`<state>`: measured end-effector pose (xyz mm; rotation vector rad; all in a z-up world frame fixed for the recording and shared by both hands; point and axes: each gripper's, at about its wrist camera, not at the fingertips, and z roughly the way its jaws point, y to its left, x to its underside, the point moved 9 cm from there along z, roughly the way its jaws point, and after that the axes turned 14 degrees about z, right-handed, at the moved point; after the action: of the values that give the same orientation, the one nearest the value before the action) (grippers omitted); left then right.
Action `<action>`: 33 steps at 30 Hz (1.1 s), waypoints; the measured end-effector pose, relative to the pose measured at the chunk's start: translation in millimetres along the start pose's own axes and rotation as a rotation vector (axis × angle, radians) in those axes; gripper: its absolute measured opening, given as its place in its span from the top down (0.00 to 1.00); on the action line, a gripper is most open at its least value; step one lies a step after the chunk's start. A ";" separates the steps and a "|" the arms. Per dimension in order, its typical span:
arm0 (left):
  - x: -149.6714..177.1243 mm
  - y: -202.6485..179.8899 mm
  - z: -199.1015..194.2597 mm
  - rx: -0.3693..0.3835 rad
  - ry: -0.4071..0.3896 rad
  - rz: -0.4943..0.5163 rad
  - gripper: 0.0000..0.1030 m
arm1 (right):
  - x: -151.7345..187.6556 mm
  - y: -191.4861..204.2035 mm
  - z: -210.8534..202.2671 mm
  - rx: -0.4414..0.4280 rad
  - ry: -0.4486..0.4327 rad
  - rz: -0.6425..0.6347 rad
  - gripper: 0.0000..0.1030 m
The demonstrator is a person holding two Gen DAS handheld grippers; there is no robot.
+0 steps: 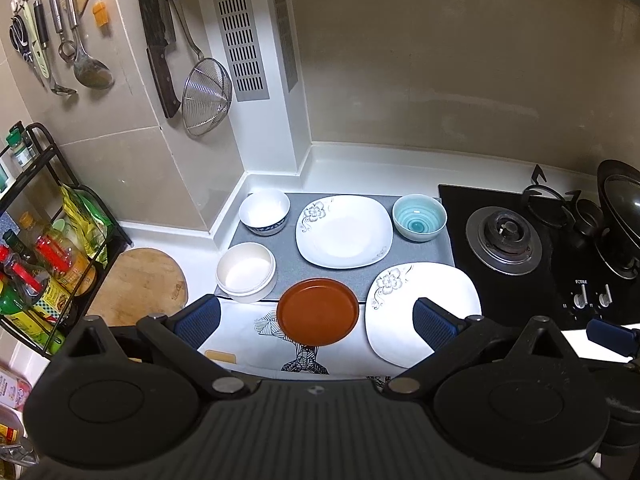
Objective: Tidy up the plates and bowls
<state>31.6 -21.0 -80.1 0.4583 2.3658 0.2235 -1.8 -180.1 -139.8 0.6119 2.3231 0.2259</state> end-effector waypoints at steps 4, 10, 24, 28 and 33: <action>1.5 0.0 4.7 0.003 0.003 0.000 0.01 | 0.3 1.3 3.9 0.000 0.004 0.006 0.00; -2.8 7.0 21.6 0.006 0.012 0.005 0.01 | 0.7 7.0 20.5 -0.012 0.025 0.019 0.00; -2.8 17.6 153.7 0.259 -0.006 -0.029 0.05 | -8.0 14.6 124.5 -0.226 0.002 0.002 0.00; 26.1 19.9 225.1 0.398 0.047 -0.062 0.14 | -7.1 -21.0 171.8 -0.222 0.041 0.055 0.00; 52.7 -5.5 314.5 0.589 0.206 -0.045 0.52 | 8.9 -69.7 228.1 -0.201 0.134 0.192 0.24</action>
<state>206.5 4.7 -345.5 0.6780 2.6229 -0.4847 122.9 -239.1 -334.5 0.7365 2.3308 0.5992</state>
